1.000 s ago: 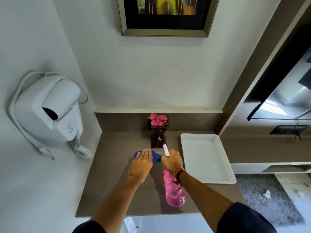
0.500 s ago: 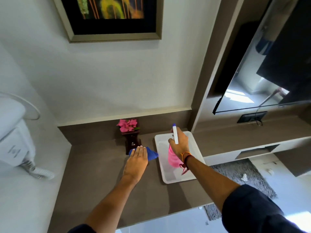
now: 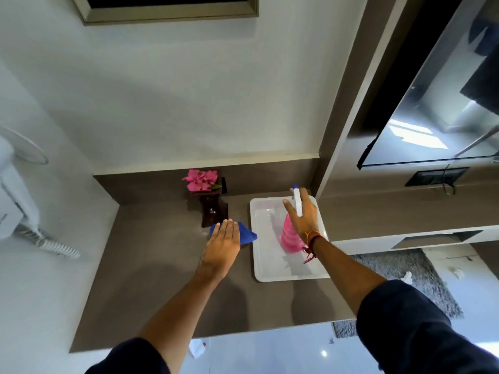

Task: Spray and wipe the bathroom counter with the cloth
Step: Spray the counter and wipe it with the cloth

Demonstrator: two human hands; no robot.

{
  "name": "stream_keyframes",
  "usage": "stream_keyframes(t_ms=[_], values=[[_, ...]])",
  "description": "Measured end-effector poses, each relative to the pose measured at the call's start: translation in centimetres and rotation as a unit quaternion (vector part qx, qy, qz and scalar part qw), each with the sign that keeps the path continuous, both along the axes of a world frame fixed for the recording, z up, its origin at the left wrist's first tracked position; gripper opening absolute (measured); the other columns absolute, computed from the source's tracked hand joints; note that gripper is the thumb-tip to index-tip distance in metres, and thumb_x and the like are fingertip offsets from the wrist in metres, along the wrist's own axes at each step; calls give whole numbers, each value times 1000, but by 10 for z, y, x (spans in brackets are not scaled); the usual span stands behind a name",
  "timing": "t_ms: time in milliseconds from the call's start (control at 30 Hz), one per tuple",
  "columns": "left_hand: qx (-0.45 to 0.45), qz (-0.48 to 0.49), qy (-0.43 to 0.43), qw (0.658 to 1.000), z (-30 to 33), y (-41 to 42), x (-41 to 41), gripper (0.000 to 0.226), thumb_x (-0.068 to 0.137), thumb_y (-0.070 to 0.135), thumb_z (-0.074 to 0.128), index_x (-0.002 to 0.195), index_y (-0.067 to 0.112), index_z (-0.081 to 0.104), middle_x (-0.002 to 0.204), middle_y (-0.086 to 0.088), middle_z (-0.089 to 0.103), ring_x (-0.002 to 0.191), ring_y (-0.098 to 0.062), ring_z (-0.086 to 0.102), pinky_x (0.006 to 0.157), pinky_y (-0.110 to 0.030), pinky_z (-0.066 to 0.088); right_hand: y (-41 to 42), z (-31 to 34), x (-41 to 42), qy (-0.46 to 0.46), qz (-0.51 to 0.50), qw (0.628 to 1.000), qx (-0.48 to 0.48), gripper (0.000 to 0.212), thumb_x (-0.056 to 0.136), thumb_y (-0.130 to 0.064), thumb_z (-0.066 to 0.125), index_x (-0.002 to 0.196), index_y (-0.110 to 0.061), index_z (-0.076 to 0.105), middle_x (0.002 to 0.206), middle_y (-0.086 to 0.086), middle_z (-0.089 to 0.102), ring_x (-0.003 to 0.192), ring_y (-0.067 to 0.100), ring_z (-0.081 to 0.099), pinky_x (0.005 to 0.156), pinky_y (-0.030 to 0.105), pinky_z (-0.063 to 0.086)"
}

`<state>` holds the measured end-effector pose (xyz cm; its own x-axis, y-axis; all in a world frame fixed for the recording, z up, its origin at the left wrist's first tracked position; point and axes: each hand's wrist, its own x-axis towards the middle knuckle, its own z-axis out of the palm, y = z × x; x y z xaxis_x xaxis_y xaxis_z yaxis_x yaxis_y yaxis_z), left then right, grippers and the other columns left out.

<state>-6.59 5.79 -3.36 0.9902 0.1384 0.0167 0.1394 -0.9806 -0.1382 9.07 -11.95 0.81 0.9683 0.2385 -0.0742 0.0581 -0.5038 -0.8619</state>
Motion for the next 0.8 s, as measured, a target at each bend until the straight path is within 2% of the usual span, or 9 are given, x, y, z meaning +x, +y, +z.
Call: stream_keyframes(t_ms=[167,267,467,533,600,633,700,733,800], values=[[-4,-9,4,1000,2,-1,-6,75,89,-2,64,150,-5,21,154,-26,32,145,-36,29,122,-48,22,-16,-12,-22,-9,-22,1000,9,60,91,-38,64,141,-11,44,136,12,58,123,31,57,107,49,48],[-15,3,4,1000,5,2,-12,77,89,-1,65,150,-5,19,156,-25,30,146,-36,27,122,-47,20,-20,-23,-47,41,-116,992,26,59,79,-41,78,123,-19,46,118,5,59,112,30,60,99,48,53],[-80,81,-11,993,19,20,-21,73,92,-2,60,152,-3,17,158,-21,27,148,-31,24,123,-43,20,32,-15,-101,114,-293,944,-97,115,56,-84,66,136,-6,37,133,18,50,124,37,52,109,51,40],[-118,128,-30,984,21,28,-26,67,95,-3,56,152,-2,21,157,-20,31,146,-30,28,122,-40,23,65,2,-99,169,-296,934,-104,119,52,-96,50,130,-6,50,128,18,60,118,35,60,105,49,47],[-160,165,-51,972,21,33,-27,60,97,-1,51,151,-1,24,155,-18,35,145,-28,32,120,-38,28,97,21,-87,184,-233,951,-92,104,50,-99,43,91,-7,66,90,13,70,83,28,69,74,40,58],[-180,181,-59,965,21,34,-28,58,98,1,51,150,0,26,154,-17,38,142,-28,36,118,-37,31,111,29,-78,163,-172,970,-45,86,56,-91,54,80,-9,62,81,9,66,76,27,64,64,35,53],[-198,203,-81,955,21,38,-29,57,97,7,54,149,1,30,150,-15,44,137,-26,43,112,-35,37,138,45,-56,78,-9,997,-4,57,73,-59,75,96,-9,60,99,9,60,94,29,60,76,35,52],[-201,209,-89,953,21,41,-29,56,97,7,53,148,2,31,149,-14,45,135,-26,45,111,-35,38,150,55,-41,14,100,993,-66,59,79,-47,76,117,-6,58,119,12,57,112,31,56,91,41,51],[-202,214,-95,951,19,45,-30,54,97,7,53,147,2,34,147,-15,48,133,-26,48,109,-35,40,168,68,-10,-94,283,920,-255,78,85,-43,72,148,-12,38,152,10,39,138,31,41,109,53,40]])
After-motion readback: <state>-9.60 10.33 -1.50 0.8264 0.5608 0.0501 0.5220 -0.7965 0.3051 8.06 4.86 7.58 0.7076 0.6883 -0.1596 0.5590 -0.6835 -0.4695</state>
